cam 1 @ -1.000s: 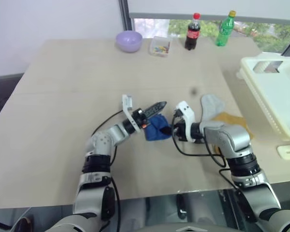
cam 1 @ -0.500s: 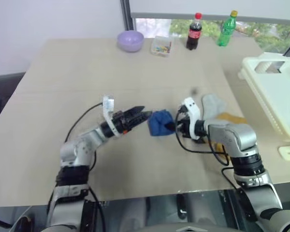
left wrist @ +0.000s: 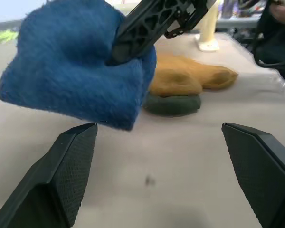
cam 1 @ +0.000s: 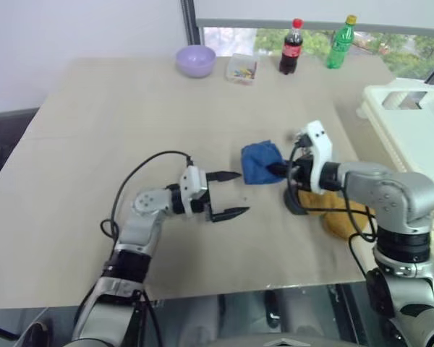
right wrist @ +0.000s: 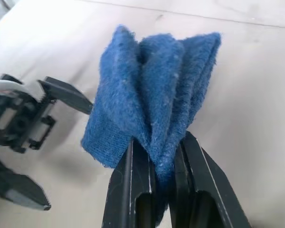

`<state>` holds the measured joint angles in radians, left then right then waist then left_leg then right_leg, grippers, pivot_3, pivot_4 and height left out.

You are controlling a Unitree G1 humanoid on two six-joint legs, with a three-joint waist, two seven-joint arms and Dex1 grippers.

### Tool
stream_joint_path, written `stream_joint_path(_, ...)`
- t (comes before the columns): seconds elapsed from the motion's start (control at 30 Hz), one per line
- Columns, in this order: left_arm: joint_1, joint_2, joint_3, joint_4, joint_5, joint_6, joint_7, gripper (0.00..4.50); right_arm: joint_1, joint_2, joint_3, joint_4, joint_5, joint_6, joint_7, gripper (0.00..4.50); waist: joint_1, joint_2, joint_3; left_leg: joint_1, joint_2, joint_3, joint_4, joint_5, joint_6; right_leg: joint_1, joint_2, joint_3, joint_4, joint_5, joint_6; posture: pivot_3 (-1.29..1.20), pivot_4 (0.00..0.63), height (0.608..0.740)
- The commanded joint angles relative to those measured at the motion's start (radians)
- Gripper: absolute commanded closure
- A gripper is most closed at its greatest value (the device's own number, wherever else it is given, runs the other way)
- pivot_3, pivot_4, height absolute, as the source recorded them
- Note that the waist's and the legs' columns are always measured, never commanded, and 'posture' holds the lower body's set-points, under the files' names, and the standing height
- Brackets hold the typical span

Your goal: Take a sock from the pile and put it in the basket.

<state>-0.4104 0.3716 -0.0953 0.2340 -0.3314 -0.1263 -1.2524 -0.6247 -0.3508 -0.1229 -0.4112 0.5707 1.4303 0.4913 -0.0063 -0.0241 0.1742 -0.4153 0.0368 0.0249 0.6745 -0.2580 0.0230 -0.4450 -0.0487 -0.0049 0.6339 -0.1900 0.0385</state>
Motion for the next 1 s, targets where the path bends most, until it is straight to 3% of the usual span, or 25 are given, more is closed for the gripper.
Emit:
stream_joint_path(0.03,-0.039,-0.056,-0.018,0.005,-0.031,-0.028,-0.011,0.00,0.001,-0.072,-0.146,-0.125,0.071,0.113,0.013,4.40,0.004,0.000,0.000,0.000,0.000,0.000,0.001,0.000,0.000,0.000,0.000,0.000,0.000,0.000,0.000,0.00,0.150,0.740)
stream_joint_path(0.23,-0.112,-0.199,-0.001,0.052,-0.084,0.004,0.053,0.00,0.066,-0.282,-0.393,-0.145,0.149,0.184,0.049,4.40,0.013,0.000,0.000,0.000,0.000,-0.001,0.004,0.000,0.000,0.001,0.000,0.000,0.001,0.000,0.000,0.00,0.150,0.740)
stream_joint_path(0.43,-0.174,-0.292,-0.003,0.098,-0.066,-0.039,0.107,0.00,0.129,-0.472,-0.593,0.026,0.123,0.158,0.068,4.40,0.017,0.001,0.000,0.001,0.000,0.000,0.006,0.000,0.000,0.001,0.001,0.001,0.003,0.000,0.001,0.00,0.150,0.740)
stream_joint_path(0.77,-0.146,-0.303,-0.034,0.101,-0.040,-0.076,0.097,0.00,0.062,-0.491,-0.709,0.500,-0.007,-0.071,-0.063,4.40,0.011,0.003,-0.002,0.002,0.000,0.004,0.010,0.000,0.001,0.001,0.002,0.005,0.007,0.000,0.001,0.00,0.150,0.740)
stream_joint_path(0.97,-0.146,-0.296,-0.028,0.103,-0.039,-0.081,0.107,0.00,0.016,-0.507,-0.707,0.690,-0.049,-0.221,-0.122,1.78,0.006,0.004,-0.002,0.002,0.000,0.004,0.010,0.000,0.001,0.001,0.002,0.006,0.007,0.000,0.001,0.00,0.150,0.740)
stream_joint_path(1.0,-0.145,-0.295,-0.027,0.104,-0.039,-0.082,0.108,0.00,0.020,-0.513,-0.699,0.703,-0.053,-0.236,-0.122,0.74,0.006,0.004,-0.002,0.002,0.000,0.004,0.010,0.000,0.001,0.001,0.002,0.006,0.007,0.000,0.001,0.00,0.150,0.740)
